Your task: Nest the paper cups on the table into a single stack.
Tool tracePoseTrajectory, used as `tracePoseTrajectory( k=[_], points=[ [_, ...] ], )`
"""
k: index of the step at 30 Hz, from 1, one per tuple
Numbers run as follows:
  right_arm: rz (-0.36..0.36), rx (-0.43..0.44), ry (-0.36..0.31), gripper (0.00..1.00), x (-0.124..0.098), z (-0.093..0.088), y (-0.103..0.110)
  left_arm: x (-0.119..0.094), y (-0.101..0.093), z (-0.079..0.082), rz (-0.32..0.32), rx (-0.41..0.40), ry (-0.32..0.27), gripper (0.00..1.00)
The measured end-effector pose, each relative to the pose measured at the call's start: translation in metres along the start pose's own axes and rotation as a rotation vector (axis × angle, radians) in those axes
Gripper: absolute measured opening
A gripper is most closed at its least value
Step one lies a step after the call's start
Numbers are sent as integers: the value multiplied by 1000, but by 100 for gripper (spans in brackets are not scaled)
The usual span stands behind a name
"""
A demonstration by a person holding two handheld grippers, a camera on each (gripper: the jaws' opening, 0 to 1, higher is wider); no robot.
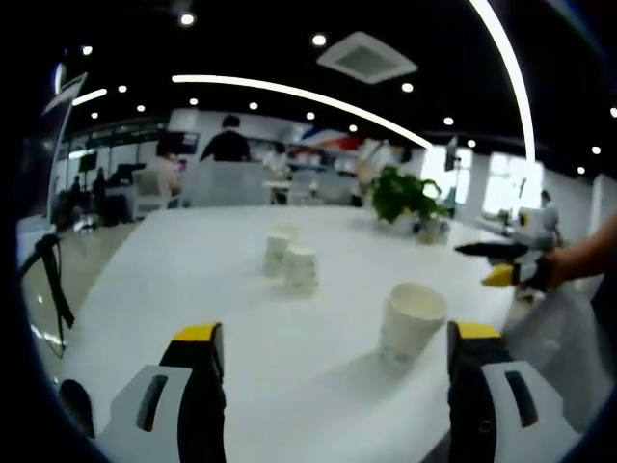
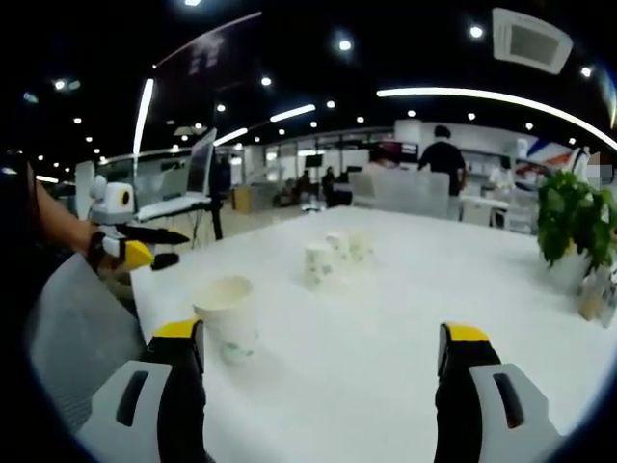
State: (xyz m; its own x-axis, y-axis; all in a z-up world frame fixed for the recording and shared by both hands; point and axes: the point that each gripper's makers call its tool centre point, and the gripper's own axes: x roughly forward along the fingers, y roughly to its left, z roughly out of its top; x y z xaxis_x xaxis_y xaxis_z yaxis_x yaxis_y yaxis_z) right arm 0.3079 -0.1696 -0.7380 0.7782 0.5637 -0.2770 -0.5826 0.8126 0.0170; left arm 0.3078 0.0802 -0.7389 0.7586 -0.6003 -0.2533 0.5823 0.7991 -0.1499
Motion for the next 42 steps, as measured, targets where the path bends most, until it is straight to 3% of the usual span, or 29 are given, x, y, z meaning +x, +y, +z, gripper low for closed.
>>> tracePoseTrajectory(
  k=[8,19,29,35,42],
  points=[
    [3,13,5,100,0,-2,1,32,15,-2,-14,20,29,92],
    [-27,40,2,100,-2,-2,-6,98,39,21,-39,75,22,88],
    [-45,57,12,99,-2,-6,-10,161,48,13,-76,107,52,87],
    [-55,65,18,99,-2,-8,-12,192,48,3,-100,115,85,85],
    [-55,70,25,99,-2,-9,-11,221,48,3,-113,105,96,79]
  ],
)
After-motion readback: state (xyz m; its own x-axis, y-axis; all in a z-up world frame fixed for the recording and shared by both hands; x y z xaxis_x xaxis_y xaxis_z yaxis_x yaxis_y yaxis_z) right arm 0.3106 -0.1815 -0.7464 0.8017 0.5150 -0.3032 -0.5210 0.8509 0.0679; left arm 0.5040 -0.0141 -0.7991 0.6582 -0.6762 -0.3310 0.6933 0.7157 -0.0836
